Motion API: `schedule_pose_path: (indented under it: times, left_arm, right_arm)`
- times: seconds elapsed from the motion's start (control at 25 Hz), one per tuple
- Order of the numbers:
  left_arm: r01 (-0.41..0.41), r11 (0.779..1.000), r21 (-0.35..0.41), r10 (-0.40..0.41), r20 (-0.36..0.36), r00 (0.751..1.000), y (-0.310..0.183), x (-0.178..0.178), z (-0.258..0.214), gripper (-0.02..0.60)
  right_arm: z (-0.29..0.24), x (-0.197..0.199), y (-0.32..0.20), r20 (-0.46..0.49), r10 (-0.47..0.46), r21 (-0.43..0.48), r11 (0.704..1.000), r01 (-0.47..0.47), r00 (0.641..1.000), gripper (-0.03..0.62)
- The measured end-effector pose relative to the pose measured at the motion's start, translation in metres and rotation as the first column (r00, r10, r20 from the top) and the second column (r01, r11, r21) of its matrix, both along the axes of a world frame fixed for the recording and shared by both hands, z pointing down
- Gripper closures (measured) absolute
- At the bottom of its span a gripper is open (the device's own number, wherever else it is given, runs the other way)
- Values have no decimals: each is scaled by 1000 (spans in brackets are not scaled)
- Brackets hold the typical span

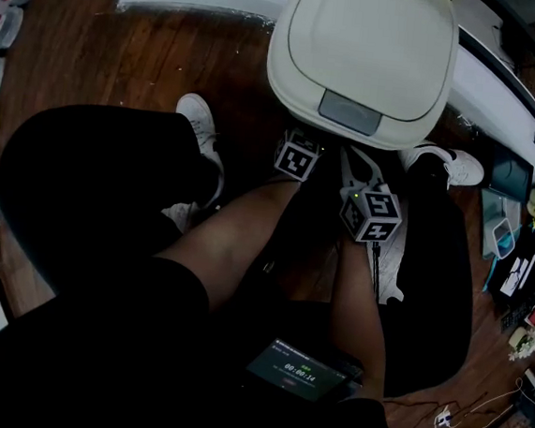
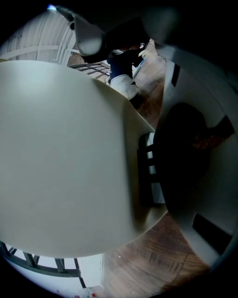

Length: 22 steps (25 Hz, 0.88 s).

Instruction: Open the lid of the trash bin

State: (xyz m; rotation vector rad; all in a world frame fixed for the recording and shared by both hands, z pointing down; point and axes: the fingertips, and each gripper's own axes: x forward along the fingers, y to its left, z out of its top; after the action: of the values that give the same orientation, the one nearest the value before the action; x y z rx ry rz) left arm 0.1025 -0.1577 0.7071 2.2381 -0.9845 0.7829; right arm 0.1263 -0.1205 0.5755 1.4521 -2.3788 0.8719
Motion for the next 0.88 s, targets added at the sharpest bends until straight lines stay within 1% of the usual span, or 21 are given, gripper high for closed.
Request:
schedule_pose_path:
  times: [0.12, 0.28, 0.36, 0.44, 0.52, 0.6, 0.68, 0.8, 0.88]
  left_arm:
    - [-2, 1000, -7, 2, -6, 1000, 1, 2, -3, 551]
    - [-37, 999, 19, 37, 13, 999, 1, 1, -8, 551]
    - [-60, 998, 29, 61, -23, 998, 5, 4, -19, 549]
    - [-74, 996, 46, 77, -86, 993, 15, 5, -33, 549]
    - [-81, 994, 68, 89, -133, 987, 25, 1, -45, 549]
    - [-84, 993, 83, 97, -175, 980, 35, -5, -59, 549]
    - [-98, 990, 100, 116, -194, 974, 44, -12, -76, 549]
    - [-131, 980, 152, 159, -193, 968, 54, -22, -113, 549]
    - [-115, 976, 188, 153, -203, 967, 59, -31, -145, 549]
  right_arm:
    - [0, 1, 0, -1, 1, 0, 1000, -1, 1000, 566]
    - [-5, -3, 1, -6, -16, 10, 1000, 16, 1000, 566]
    - [-8, -5, 3, 8, -25, 19, 1000, 25, 1000, 566]
    - [-10, -5, 6, 29, -28, 25, 999, 27, 999, 566]
    - [-14, -8, 10, 44, -39, 33, 999, 37, 998, 565]
    - [-20, -13, 14, 39, -66, 47, 997, 64, 997, 565]
    - [-29, -18, 20, 25, -94, 65, 994, 93, 995, 566]
    - [-49, -26, 30, 18, -116, 95, 989, 114, 993, 566]
    - [-66, -30, 35, 10, -134, 126, 983, 132, 991, 565]
